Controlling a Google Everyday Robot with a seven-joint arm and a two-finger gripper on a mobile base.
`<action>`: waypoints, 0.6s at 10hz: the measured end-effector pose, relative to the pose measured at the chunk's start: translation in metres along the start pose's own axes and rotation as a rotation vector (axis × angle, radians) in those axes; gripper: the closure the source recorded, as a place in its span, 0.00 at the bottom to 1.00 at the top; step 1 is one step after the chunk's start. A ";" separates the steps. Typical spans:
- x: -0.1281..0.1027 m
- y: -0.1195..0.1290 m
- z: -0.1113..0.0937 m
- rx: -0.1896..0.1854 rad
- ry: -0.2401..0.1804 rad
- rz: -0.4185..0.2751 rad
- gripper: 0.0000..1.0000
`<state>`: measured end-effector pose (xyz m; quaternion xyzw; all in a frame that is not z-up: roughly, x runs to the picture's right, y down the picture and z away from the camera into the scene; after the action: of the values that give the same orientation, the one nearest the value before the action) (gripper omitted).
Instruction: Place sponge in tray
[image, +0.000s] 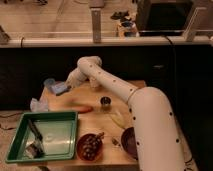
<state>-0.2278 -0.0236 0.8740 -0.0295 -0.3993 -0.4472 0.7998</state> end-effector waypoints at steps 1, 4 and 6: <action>-0.017 -0.006 -0.007 0.000 -0.034 -0.119 1.00; -0.048 -0.007 -0.019 0.007 -0.116 -0.350 1.00; -0.082 -0.006 -0.025 0.048 -0.203 -0.603 1.00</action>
<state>-0.2395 0.0196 0.8007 0.0645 -0.4783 -0.6493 0.5877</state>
